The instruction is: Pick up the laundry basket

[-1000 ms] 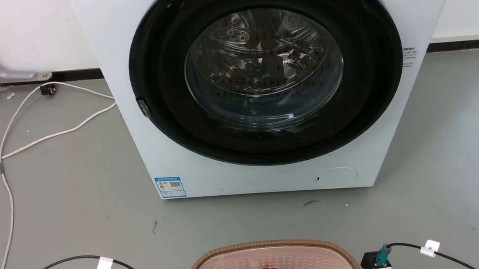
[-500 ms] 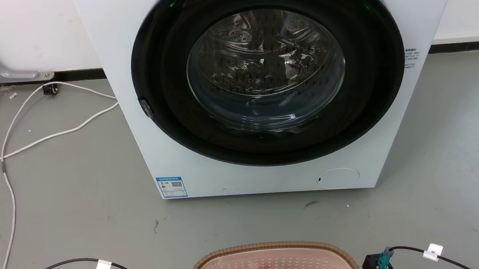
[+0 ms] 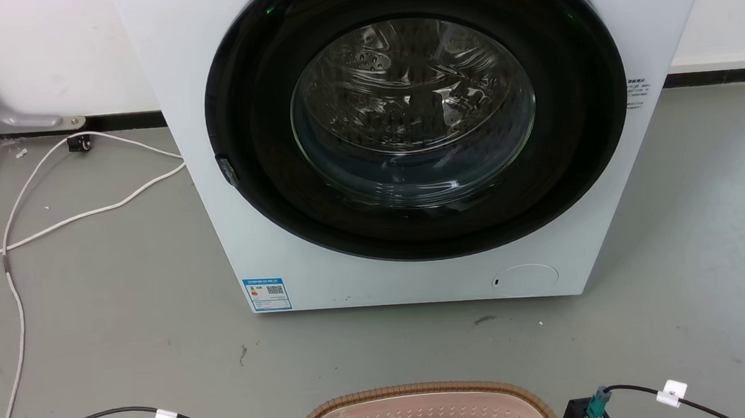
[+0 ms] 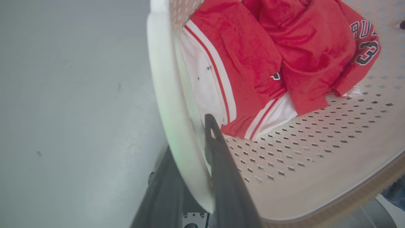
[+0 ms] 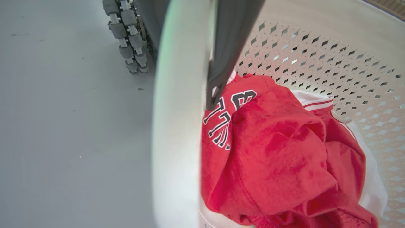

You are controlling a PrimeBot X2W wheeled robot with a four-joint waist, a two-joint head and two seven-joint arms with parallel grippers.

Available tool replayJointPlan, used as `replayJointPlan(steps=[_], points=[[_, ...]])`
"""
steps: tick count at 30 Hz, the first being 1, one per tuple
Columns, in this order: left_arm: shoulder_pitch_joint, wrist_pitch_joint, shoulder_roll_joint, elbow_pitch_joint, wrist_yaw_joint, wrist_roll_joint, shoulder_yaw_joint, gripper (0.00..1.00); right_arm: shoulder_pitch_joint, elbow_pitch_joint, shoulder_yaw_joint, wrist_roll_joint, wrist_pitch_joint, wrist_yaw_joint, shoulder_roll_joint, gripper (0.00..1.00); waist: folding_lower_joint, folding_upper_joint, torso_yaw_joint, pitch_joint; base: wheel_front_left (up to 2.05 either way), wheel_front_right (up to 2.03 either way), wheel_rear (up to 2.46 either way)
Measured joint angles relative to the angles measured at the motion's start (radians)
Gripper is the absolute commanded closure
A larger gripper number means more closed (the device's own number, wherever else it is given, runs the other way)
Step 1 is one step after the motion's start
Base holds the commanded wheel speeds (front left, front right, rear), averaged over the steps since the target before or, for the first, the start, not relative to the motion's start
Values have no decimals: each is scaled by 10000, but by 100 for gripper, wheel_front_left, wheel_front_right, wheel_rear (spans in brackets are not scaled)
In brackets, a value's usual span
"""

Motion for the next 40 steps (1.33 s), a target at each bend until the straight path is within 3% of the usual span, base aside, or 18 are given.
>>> replayJointPlan(steps=[40], points=[[13,40,-38,59,27,0,4,100,1372,-3277,-1450,-1060,1799,-17,-13,100,1,0,-14,119,0,0,0]])
